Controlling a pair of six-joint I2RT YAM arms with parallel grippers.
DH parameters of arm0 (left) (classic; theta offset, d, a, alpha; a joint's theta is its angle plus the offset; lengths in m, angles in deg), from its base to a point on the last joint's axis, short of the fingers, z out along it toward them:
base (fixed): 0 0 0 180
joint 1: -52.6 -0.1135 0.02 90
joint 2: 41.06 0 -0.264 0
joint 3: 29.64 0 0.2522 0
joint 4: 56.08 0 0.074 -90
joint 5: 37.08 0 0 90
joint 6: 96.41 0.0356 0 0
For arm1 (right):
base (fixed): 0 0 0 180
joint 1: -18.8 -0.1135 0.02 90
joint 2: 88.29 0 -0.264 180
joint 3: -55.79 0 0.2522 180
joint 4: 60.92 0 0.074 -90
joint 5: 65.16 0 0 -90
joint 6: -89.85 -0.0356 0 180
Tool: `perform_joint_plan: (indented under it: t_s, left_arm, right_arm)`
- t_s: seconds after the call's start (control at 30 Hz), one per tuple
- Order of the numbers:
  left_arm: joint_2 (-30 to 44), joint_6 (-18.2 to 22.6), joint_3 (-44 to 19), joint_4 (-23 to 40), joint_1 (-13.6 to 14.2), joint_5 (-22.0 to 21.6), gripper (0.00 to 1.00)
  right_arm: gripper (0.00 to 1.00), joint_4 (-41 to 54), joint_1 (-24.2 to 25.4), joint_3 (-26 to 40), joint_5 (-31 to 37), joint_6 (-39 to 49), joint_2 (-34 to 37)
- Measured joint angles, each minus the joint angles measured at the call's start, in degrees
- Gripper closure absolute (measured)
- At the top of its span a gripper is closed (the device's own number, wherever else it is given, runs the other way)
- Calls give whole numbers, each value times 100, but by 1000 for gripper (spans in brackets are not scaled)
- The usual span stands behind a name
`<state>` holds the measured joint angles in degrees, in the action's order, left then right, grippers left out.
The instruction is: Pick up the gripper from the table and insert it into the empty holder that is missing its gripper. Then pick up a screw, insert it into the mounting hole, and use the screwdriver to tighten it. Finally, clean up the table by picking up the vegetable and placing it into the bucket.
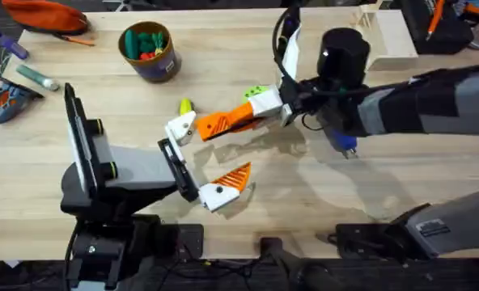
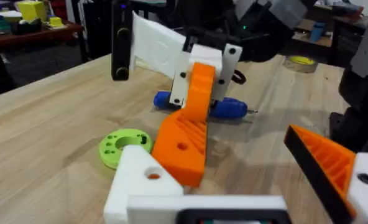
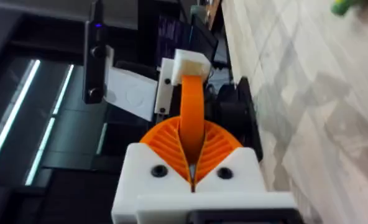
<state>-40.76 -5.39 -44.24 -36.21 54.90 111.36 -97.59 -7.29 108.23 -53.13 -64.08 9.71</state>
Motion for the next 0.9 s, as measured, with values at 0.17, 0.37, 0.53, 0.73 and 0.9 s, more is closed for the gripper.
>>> perform_joint_plan:
  t_s: [0.17, 0.37, 0.53, 0.73, 0.9]
  left_arm:
    - [0, 0, 0, 0, 0, 0, 15]
    - [1, -2, 0, 2, 0, 0, 15]
    - [1, 0, 0, 0, 0, 0, 15]
    - [0, -17, 0, 2, 0, 0, 15]
    - [0, -22, 0, 2, 0, 0, 15]
  right_arm:
    - [992, -1017, 0, -285, 211, -501, 0]
    - [992, -1043, -36, -364, 276, -879, 0]
    - [992, -1042, -57, -364, 316, -1060, 0]
    - [992, -1046, -144, -364, 367, -1287, 0]
    - [992, -1048, -162, -364, 385, -1389, 0]
